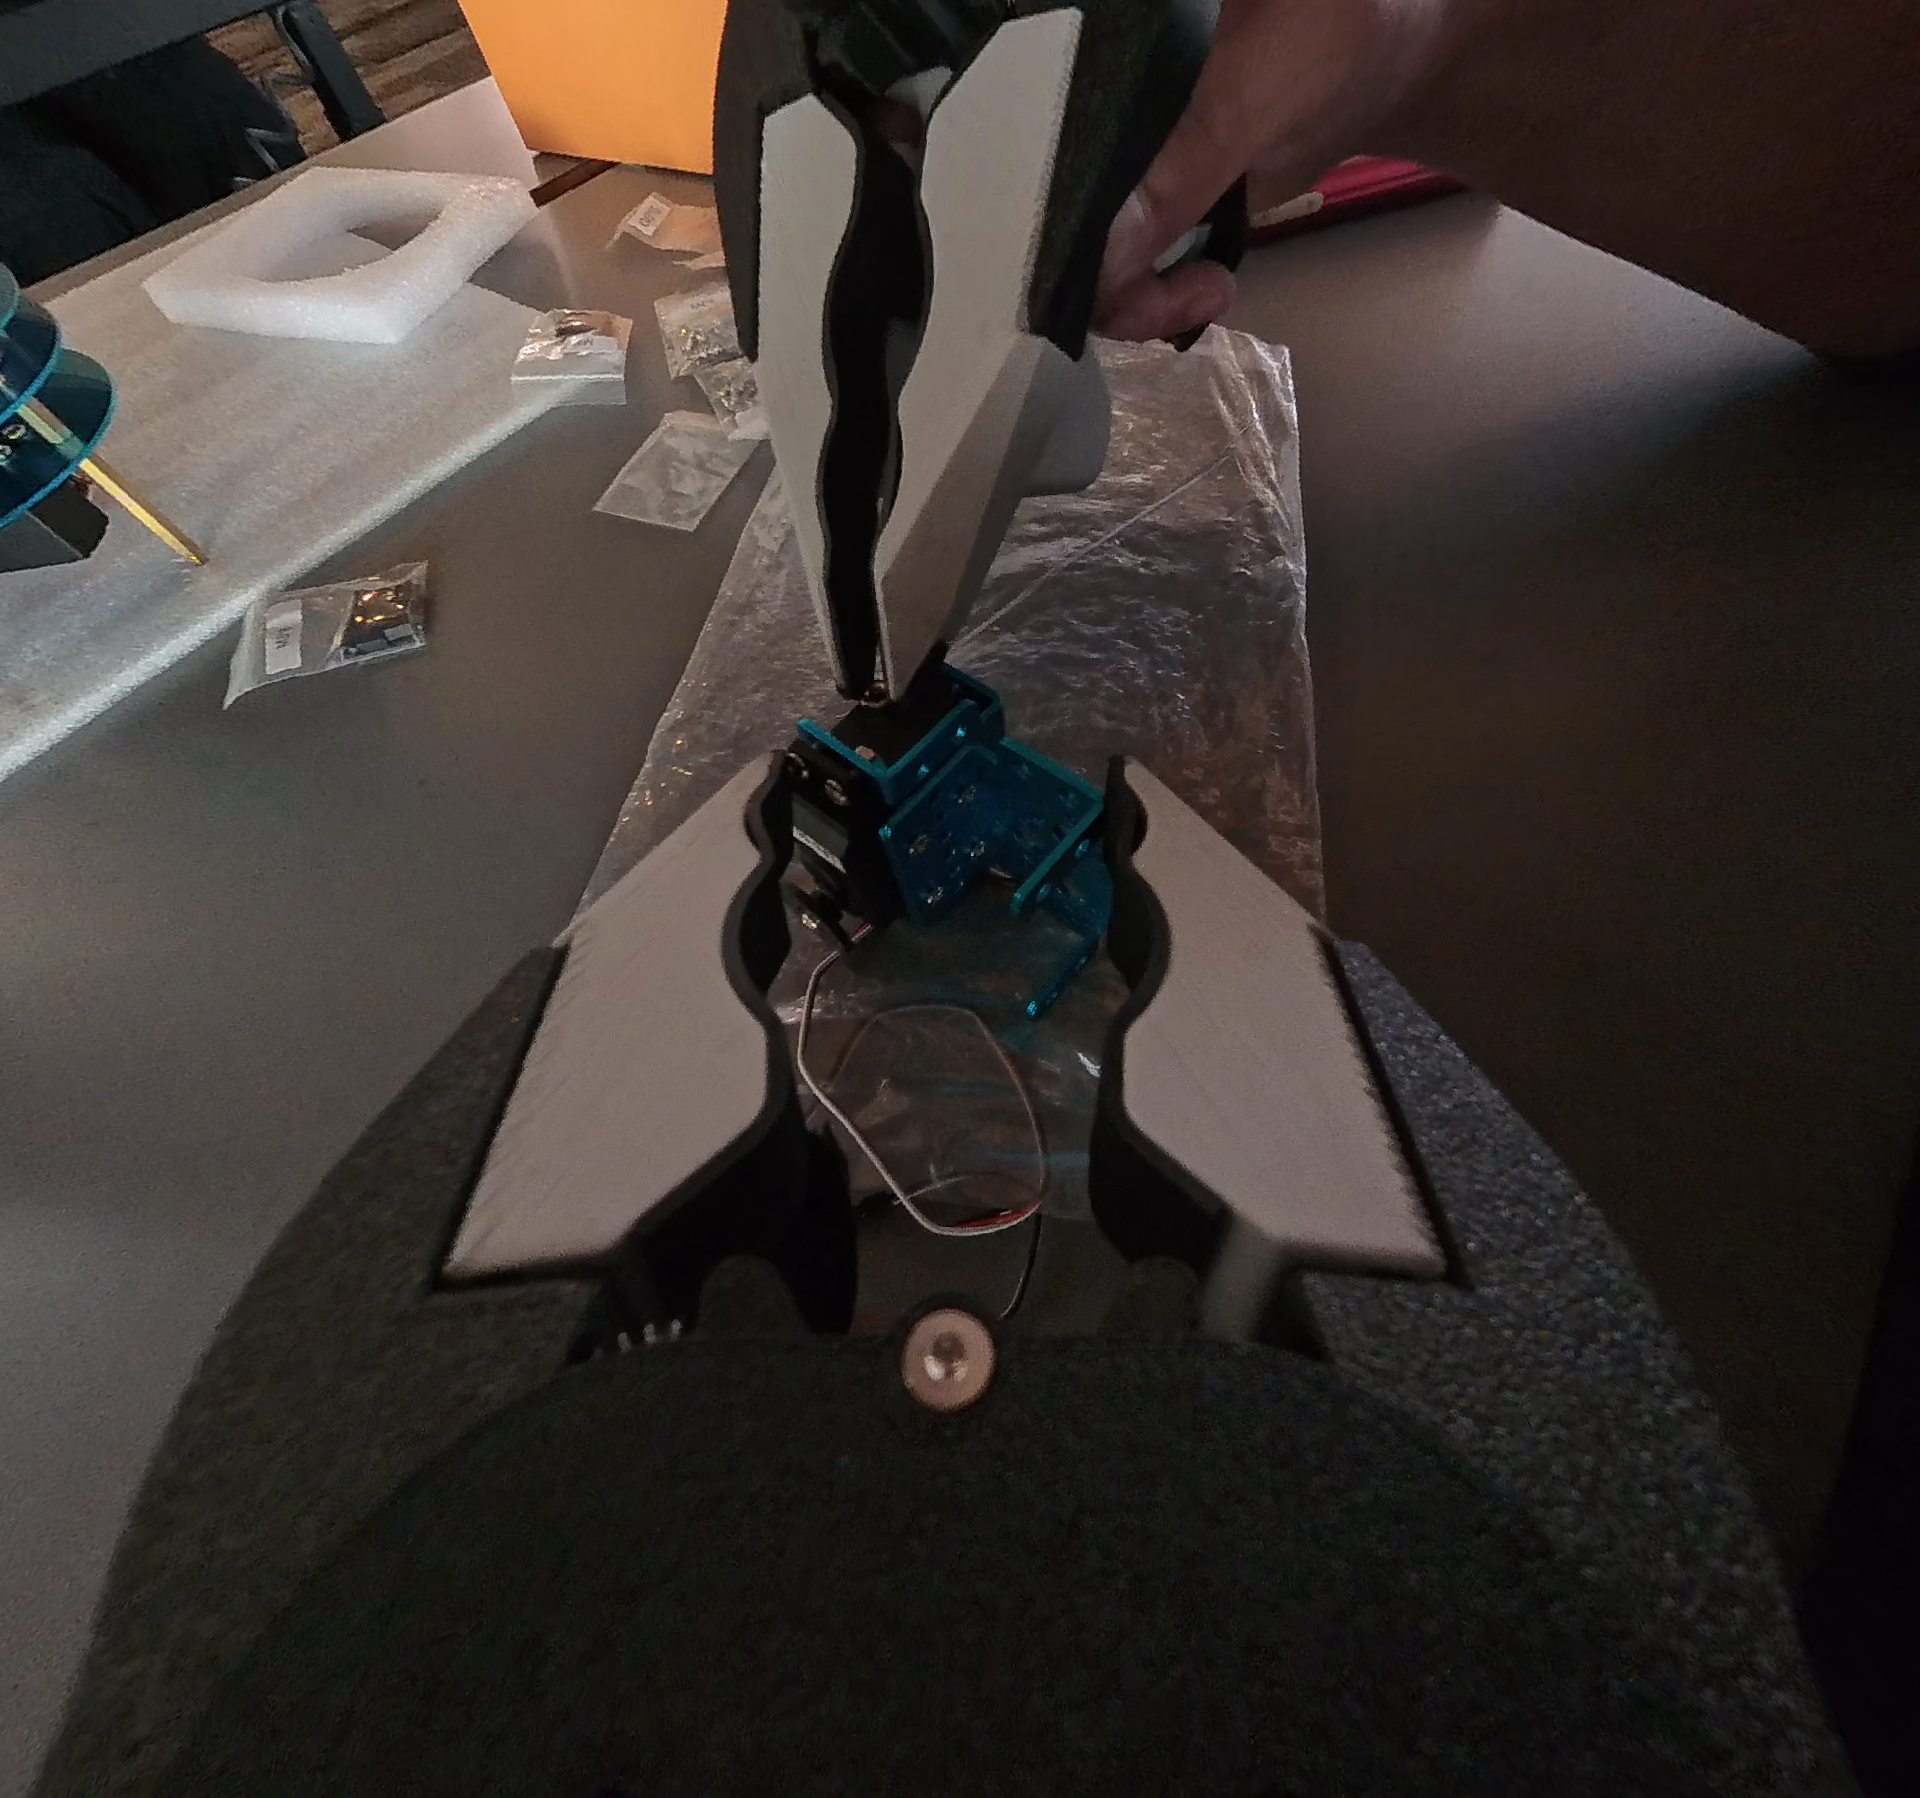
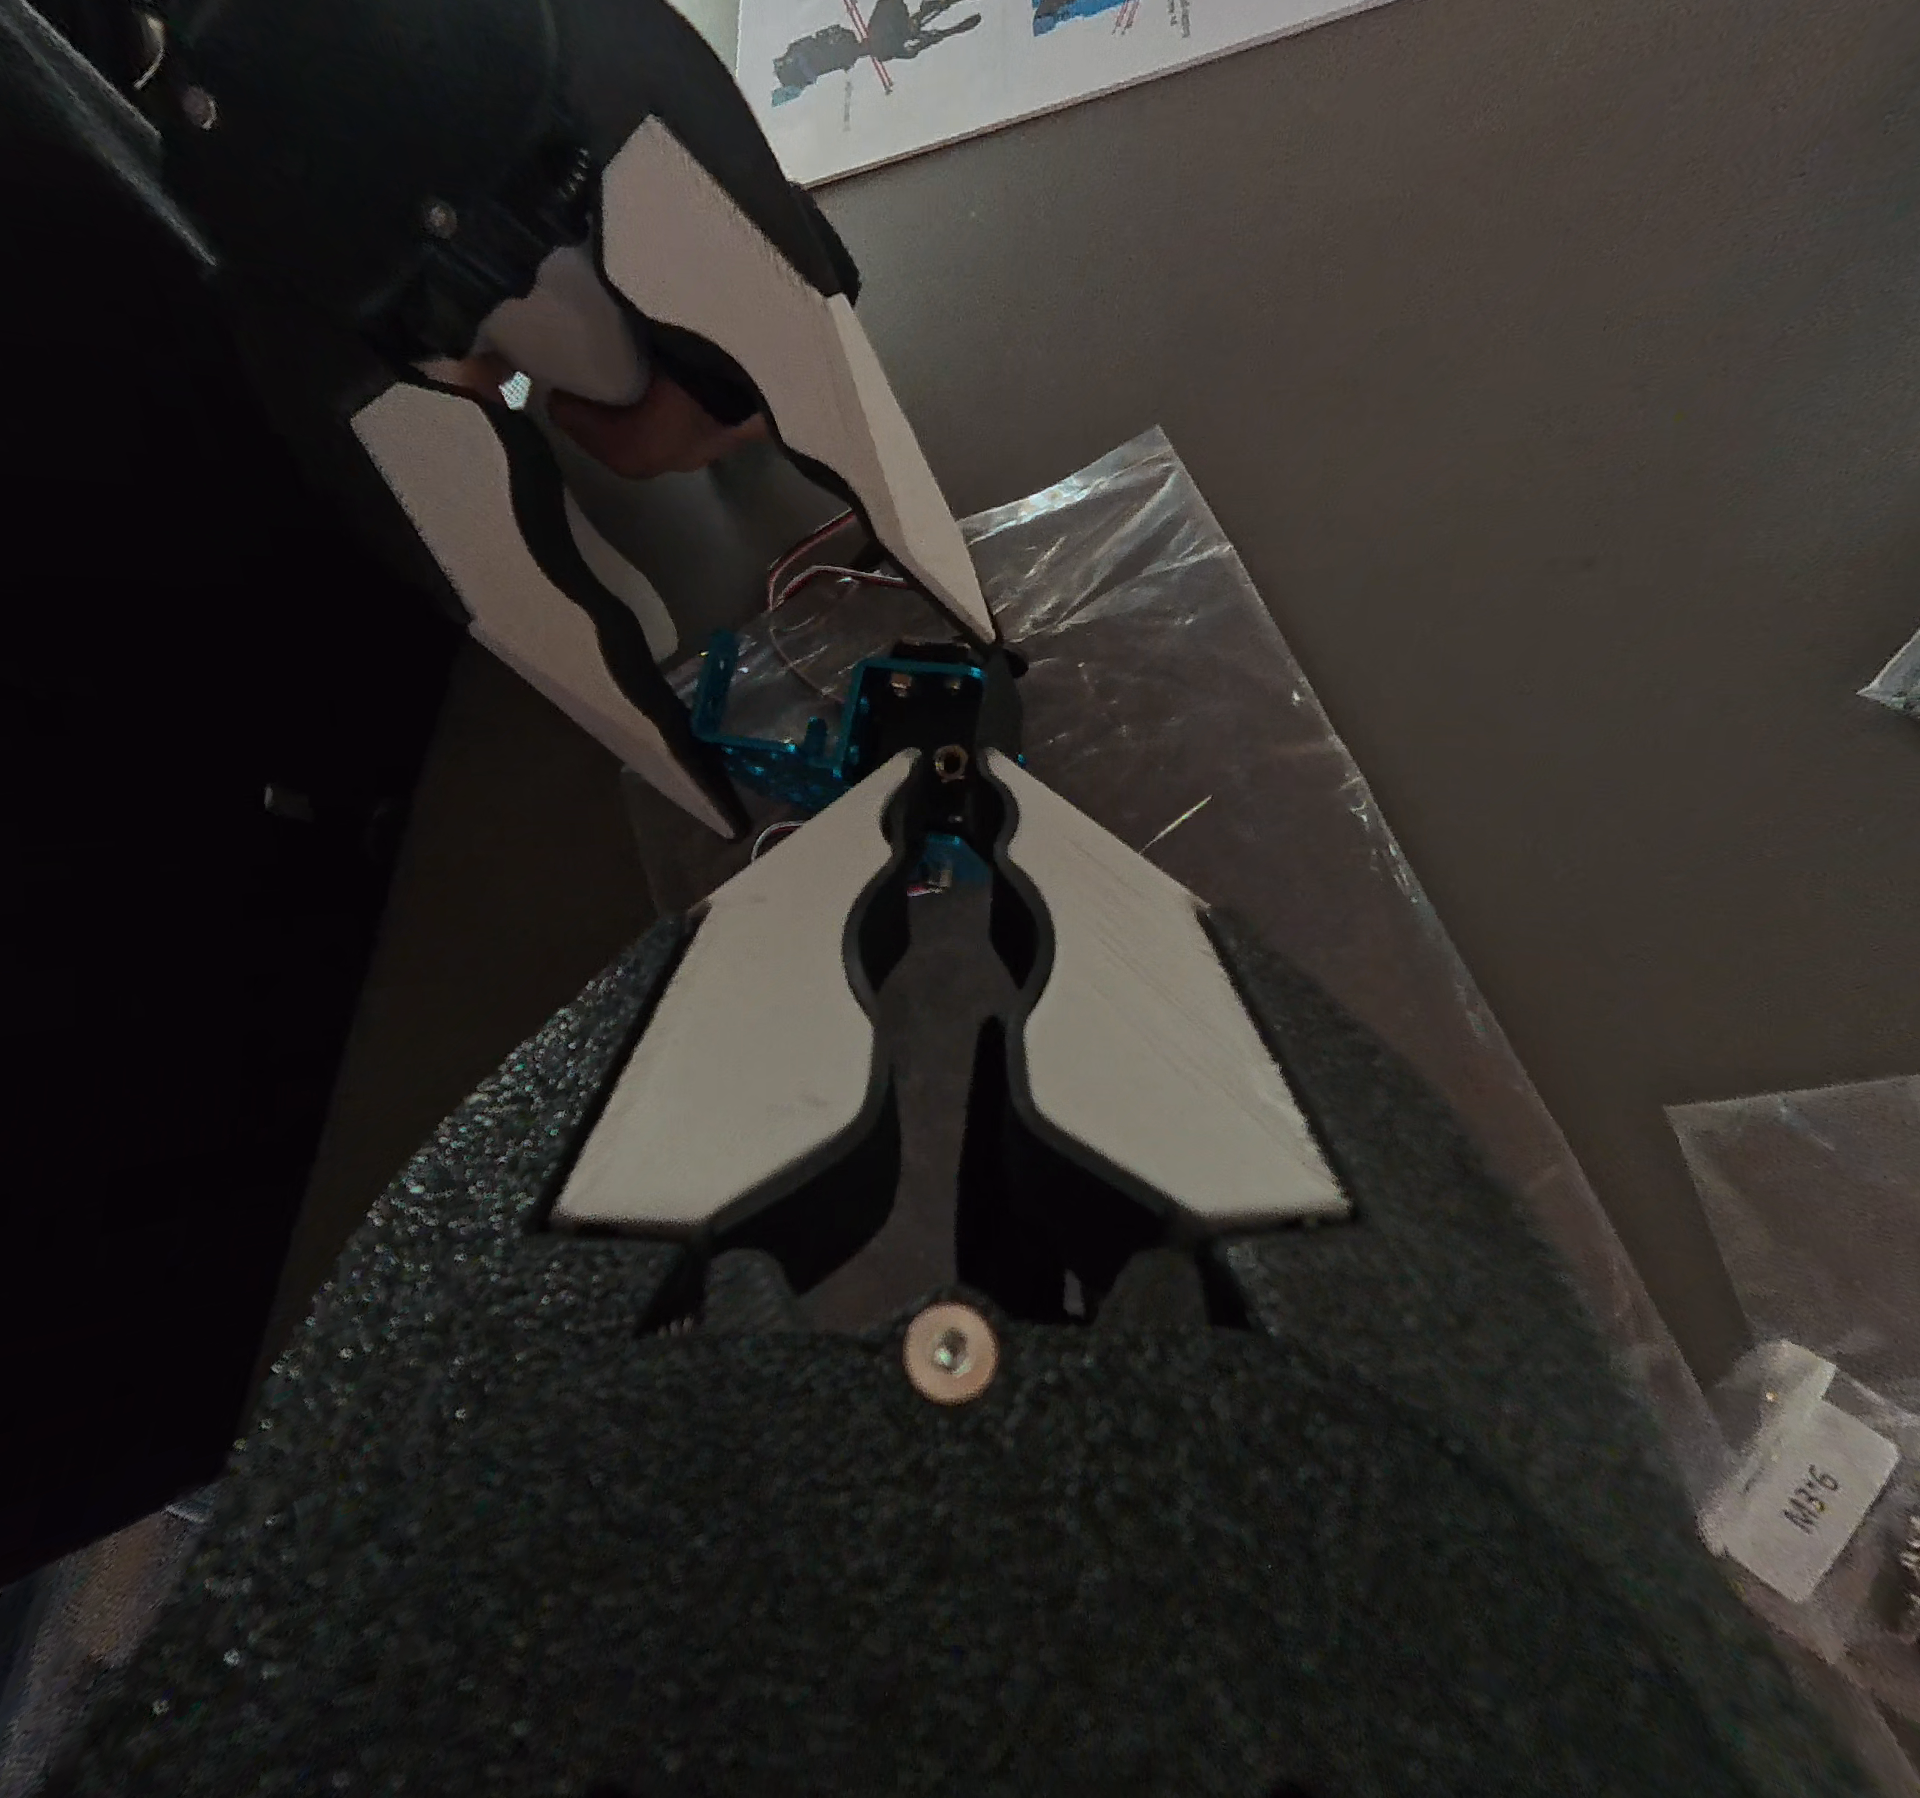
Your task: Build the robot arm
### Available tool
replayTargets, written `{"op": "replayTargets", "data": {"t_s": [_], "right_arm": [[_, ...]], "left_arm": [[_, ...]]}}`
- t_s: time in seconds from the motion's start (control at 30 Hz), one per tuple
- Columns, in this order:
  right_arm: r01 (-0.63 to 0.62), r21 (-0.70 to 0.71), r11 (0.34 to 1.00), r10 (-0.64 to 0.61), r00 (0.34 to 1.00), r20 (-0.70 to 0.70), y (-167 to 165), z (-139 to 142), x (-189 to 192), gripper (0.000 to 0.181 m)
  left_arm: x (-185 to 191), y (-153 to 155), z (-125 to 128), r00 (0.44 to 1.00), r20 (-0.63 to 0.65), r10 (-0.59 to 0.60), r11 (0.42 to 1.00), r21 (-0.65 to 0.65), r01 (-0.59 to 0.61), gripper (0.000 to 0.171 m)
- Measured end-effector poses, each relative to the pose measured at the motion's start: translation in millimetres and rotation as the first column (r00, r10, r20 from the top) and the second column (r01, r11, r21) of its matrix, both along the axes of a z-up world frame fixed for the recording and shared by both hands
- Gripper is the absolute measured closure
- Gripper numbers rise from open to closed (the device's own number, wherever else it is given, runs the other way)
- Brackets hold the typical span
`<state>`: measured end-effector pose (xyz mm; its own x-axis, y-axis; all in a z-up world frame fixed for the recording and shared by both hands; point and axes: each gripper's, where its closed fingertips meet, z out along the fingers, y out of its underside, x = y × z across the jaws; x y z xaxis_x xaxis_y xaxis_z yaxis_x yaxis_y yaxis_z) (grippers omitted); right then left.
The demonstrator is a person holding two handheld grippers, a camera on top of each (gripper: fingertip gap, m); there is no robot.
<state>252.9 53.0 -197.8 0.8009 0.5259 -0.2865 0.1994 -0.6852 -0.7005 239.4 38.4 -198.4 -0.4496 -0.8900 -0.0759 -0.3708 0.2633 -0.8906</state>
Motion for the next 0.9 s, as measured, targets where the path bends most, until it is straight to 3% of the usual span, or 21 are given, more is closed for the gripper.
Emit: {"op": "replayTargets", "data": {"t_s": [0.3,0.8,0.9], "right_arm": [[0.018,0.076,0.997,-0.015,0.999,-0.046,7.9,8.7,-1.6,0.176],[0.047,0.085,0.995,-0.043,0.998,-0.05,11.0,4.1,4.7,0.176],[0.05,0.089,0.995,-0.044,0.997,-0.071,11.8,4.4,3.6,0.176]], "left_arm": [[0.3,7.5,2.3,0.999,0.011,0.034,0.999,-0.012,-0.033,0.118],[7.2,1.9,-4.9,1.0,-0.018,0.003,1.0,0.027,-0.003,0.108],[9.7,7.0,-4.5,0.999,-0.012,0.029,0.999,0.033,-0.029,0.118]]}}
